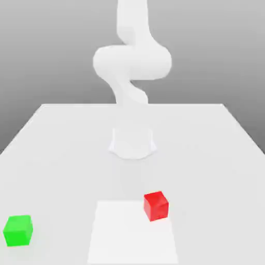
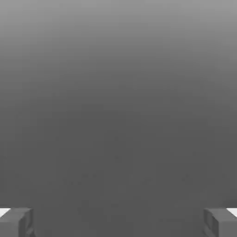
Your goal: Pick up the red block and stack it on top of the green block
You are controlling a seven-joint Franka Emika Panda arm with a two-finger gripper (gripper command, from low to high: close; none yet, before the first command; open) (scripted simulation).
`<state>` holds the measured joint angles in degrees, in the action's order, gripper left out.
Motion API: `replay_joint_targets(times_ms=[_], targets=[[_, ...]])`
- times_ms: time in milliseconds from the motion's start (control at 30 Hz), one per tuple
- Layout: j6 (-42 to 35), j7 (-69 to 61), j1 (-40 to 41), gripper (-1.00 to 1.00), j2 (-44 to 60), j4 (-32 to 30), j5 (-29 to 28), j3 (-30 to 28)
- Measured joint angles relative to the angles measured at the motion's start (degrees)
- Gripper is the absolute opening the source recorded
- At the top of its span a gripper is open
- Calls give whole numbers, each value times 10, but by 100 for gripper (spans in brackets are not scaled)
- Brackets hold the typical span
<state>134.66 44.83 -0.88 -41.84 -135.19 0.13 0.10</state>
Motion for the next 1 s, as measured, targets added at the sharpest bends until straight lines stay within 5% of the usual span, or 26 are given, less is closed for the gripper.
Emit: replay_joint_targets(times_ms=[567,800,833,1000], targets=[[248,-82,-64,0,357,-275,4,21],[377,-72,-74,0,514,-276,-17,12],[391,-71,-77,-100,531,-273,-19,9],[391,-69,-77,-100,531,-273,-21,10]])
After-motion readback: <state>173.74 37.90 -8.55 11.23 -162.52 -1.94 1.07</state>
